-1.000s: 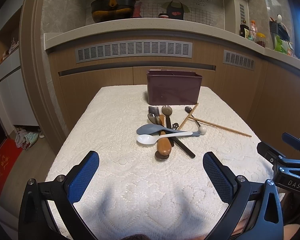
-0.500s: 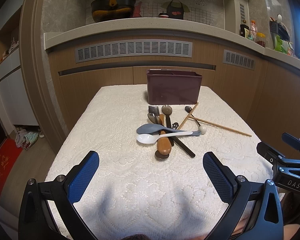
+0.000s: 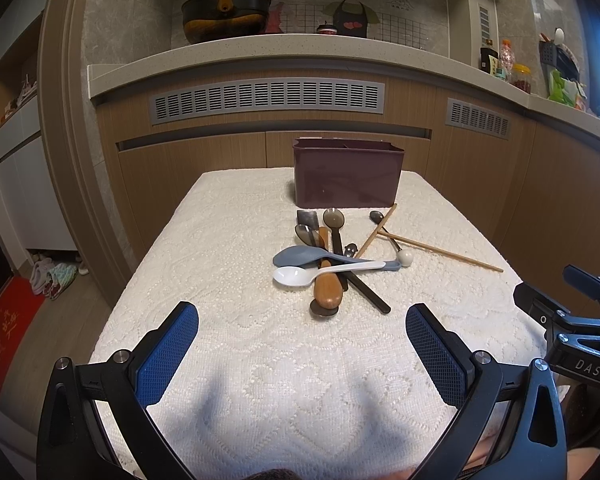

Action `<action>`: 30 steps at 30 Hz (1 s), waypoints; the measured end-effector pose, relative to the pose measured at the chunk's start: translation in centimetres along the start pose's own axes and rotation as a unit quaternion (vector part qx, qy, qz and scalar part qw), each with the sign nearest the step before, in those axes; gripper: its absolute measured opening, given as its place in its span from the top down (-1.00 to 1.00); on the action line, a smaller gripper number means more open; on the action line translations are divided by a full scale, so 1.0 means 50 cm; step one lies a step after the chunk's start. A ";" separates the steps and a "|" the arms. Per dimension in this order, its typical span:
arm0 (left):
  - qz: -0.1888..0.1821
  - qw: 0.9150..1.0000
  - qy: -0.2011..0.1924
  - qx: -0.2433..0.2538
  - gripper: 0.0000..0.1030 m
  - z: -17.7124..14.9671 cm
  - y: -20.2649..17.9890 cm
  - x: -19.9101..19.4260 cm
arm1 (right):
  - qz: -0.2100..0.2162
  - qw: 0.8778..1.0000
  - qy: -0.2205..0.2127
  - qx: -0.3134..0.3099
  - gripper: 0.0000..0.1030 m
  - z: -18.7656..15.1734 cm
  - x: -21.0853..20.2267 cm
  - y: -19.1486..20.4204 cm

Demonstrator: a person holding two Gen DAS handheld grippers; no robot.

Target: Organize utensils

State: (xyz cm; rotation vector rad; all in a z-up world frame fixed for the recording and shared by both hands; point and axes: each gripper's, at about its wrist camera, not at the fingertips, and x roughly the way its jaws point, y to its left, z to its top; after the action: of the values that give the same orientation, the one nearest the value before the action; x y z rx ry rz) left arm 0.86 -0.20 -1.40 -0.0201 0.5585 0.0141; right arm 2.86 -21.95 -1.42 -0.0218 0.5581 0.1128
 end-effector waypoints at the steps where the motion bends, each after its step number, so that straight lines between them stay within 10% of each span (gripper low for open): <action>1: 0.000 1.000 0.000 0.000 -1.00 0.001 0.000 0.000 | 0.000 1.000 0.000 0.000 -1.00 0.000 0.000 0.000; 20: -0.001 1.000 0.015 0.003 -1.00 -0.005 -0.004 0.019 | -0.003 1.000 -0.001 -0.007 -1.00 0.004 0.001 -0.001; 30: 0.002 1.000 0.002 -0.024 -1.00 0.102 0.057 0.075 | -0.033 0.995 -0.012 -0.089 -1.00 0.065 0.055 0.020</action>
State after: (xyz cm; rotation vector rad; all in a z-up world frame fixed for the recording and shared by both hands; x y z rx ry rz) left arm 6.69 2.80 0.88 -0.0657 0.5623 0.0310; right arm 6.77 -20.51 -0.10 -0.2129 0.5223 0.0975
